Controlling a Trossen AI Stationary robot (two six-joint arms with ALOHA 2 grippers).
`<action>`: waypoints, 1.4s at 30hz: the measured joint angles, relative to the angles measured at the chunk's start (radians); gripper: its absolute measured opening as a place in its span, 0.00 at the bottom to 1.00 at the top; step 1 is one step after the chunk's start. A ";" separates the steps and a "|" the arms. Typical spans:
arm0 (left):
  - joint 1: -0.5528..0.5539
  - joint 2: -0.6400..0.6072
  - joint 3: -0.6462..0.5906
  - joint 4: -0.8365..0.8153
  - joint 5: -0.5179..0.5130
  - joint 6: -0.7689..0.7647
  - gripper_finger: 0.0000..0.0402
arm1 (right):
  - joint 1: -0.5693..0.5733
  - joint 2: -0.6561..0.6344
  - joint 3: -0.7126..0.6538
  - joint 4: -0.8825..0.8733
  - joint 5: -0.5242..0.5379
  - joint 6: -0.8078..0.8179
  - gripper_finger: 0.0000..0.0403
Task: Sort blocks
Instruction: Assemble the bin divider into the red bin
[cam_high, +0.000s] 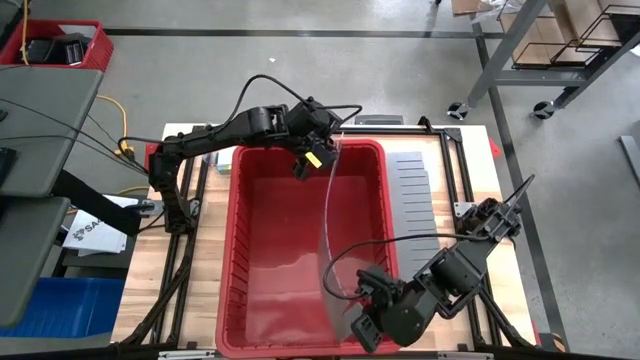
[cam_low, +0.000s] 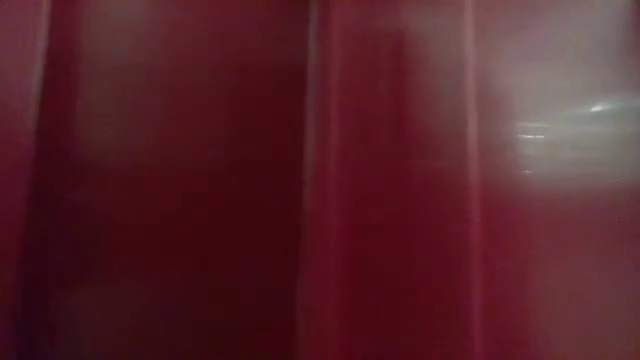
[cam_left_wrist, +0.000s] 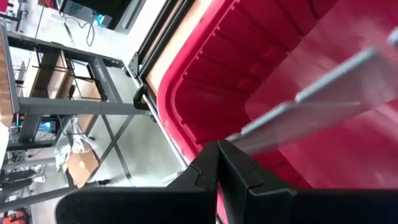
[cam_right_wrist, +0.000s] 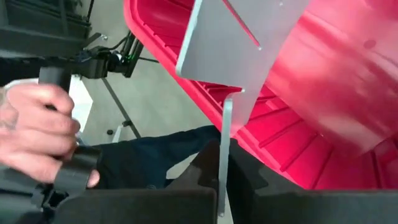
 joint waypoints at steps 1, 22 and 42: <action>-0.005 0.000 0.000 0.000 -0.001 0.000 0.00 | 0.000 0.000 0.000 0.000 0.005 0.015 0.00; -0.021 0.007 0.000 0.093 0.109 -0.044 0.00 | -0.038 -0.110 0.003 -0.241 0.048 0.091 0.00; -0.017 0.008 0.000 0.173 -0.054 -0.088 0.00 | -0.052 -0.108 0.003 -0.340 0.077 0.047 0.00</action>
